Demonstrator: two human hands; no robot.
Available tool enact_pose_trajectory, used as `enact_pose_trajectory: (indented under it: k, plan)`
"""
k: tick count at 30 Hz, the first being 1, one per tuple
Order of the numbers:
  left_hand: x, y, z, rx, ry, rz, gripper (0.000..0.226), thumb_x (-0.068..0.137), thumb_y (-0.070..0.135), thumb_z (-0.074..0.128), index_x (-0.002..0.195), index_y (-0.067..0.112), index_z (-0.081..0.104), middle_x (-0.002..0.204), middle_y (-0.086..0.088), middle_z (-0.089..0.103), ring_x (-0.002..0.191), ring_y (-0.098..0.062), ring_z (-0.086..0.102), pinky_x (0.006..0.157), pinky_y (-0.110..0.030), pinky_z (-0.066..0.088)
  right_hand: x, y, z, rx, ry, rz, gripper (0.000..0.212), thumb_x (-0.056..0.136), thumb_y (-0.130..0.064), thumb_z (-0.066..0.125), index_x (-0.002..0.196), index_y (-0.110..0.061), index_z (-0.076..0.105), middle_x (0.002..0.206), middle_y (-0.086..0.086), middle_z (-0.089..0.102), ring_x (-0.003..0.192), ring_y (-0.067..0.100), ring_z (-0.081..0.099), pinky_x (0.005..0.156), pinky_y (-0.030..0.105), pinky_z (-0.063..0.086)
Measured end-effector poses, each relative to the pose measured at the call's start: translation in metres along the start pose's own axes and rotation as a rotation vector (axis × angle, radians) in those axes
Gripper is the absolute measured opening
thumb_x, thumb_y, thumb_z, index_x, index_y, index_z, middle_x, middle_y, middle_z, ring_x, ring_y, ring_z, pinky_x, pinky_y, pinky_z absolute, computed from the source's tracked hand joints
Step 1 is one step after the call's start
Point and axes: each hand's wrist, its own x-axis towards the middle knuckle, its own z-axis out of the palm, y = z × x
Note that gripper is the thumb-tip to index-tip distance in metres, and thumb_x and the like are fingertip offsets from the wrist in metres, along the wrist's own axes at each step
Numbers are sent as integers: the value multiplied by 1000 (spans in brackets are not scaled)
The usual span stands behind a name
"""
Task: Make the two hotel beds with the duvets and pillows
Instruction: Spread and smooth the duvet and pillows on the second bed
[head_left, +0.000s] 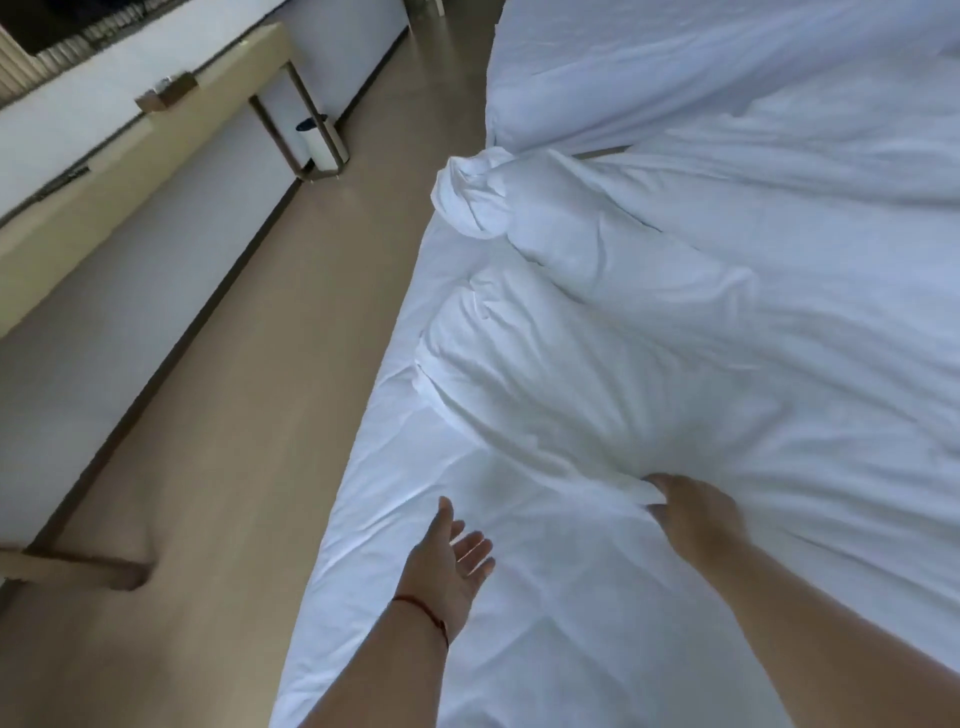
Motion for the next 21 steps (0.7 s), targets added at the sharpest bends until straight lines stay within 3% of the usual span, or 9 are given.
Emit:
enact_pose_trajectory:
  k: [3,6,8,9,11,13,16,18,21]
  plan:
    - [26,35,1,10,-77,-40,78,87,59,56,140,3,39,129,-22,51,115,-34,55,105,-46,42,-43,-7,-23,416,-61,141,38,82,-50,67,110,-23,68,96,-3,73,78,8,64,68,23,45]
    - [46,65,18,-36,-185,-118,103,79,72,55,152,8,19,148,-22,36,133,-37,43,113,-51,32,-107,-16,-63,789,-40,172,23,67,-45,75,71,-23,72,53,-5,64,43,0,52,46,17,39]
    - [50,75,32,-134,-323,-206,112,70,77,61,153,13,19,149,-20,38,132,-40,45,112,-55,32,-137,-18,-79,897,-61,212,30,64,-43,60,63,-16,71,49,-2,57,42,3,49,43,15,34]
    - [49,77,40,-173,-406,-233,109,68,79,62,150,15,30,144,-18,46,128,-40,49,110,-55,35,-144,-19,-80,914,-103,234,33,66,-44,57,59,-13,69,48,-4,52,41,4,44,42,14,31]
    - [38,80,57,-168,-503,-143,84,78,78,51,135,18,53,132,-13,59,121,-35,56,104,-51,43,-153,-24,-77,836,-204,258,43,82,-45,56,48,-18,59,45,-8,41,40,3,36,41,13,26]
    - [26,89,72,-92,-527,10,61,92,64,44,131,20,57,131,-12,61,118,-31,58,90,-46,50,-153,-25,-66,739,-238,250,47,93,-36,57,48,-21,54,46,-9,39,43,5,36,44,17,26]
    - [-2,105,78,-62,-552,100,41,98,46,46,127,20,60,125,-11,64,111,-32,60,80,-44,50,-151,-22,-60,667,-219,266,45,92,-44,53,67,-8,63,57,-5,47,52,9,44,52,22,30]
    - [-21,111,60,-63,-536,127,33,99,42,45,117,20,63,117,-8,67,103,-30,61,81,-44,48,-155,-22,-66,651,-196,272,50,91,-48,53,71,-4,64,58,-4,51,53,10,47,53,22,33]
    - [-50,108,9,-150,-434,193,30,98,39,48,115,20,64,122,-8,66,113,-29,60,96,-46,45,-173,-28,-85,632,-194,196,46,90,-50,53,61,-14,53,53,-6,43,51,10,41,51,22,29]
